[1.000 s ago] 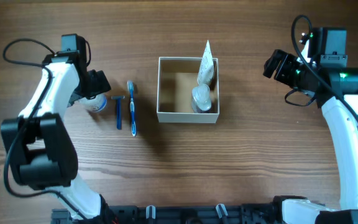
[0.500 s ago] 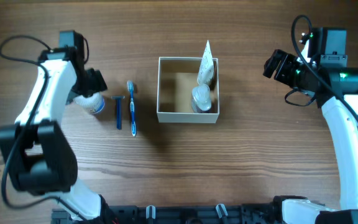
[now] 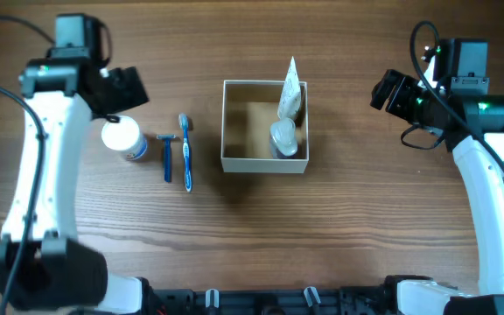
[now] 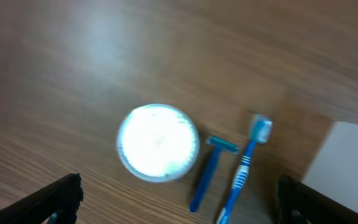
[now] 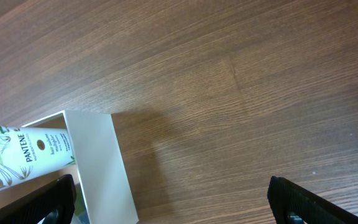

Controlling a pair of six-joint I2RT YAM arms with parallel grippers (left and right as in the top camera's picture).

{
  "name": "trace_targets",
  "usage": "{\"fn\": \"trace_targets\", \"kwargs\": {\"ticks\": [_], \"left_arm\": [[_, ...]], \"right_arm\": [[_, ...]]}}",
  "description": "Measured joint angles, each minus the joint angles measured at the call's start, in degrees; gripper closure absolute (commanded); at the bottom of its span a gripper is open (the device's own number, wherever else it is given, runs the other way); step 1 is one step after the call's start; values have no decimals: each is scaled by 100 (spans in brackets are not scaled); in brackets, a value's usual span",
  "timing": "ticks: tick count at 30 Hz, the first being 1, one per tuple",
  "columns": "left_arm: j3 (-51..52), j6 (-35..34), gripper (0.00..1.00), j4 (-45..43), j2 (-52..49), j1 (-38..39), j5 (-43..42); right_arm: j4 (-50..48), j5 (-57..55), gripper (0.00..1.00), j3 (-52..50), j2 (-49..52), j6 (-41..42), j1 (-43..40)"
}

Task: Pack container
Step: 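Reach the left gripper to the cotton-swab tub and grasp it, then carry the tub with the left gripper and place it in the box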

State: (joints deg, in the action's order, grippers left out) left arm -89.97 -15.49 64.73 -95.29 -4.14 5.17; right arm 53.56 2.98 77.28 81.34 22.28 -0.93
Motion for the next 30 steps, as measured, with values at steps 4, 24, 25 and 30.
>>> {"fn": "trace_targets", "kwargs": {"ticks": [4, 24, 25, 30], "left_arm": [[162, 44, 0, 9, -898, -603, -503], [240, 192, 30, -68, -1989, -612, -811], [240, 192, 30, -33, -1917, -592, -811], [238, 190, 29, 157, -990, -264, -813]], "right_arm": [[0, 0, 0, 0, 0, 0, 0], [0, 0, 0, 0, 0, 0, 0], [0, 0, 0, 0, 0, 0, 0], [0, 0, 0, 0, 0, 0, 0]]}}
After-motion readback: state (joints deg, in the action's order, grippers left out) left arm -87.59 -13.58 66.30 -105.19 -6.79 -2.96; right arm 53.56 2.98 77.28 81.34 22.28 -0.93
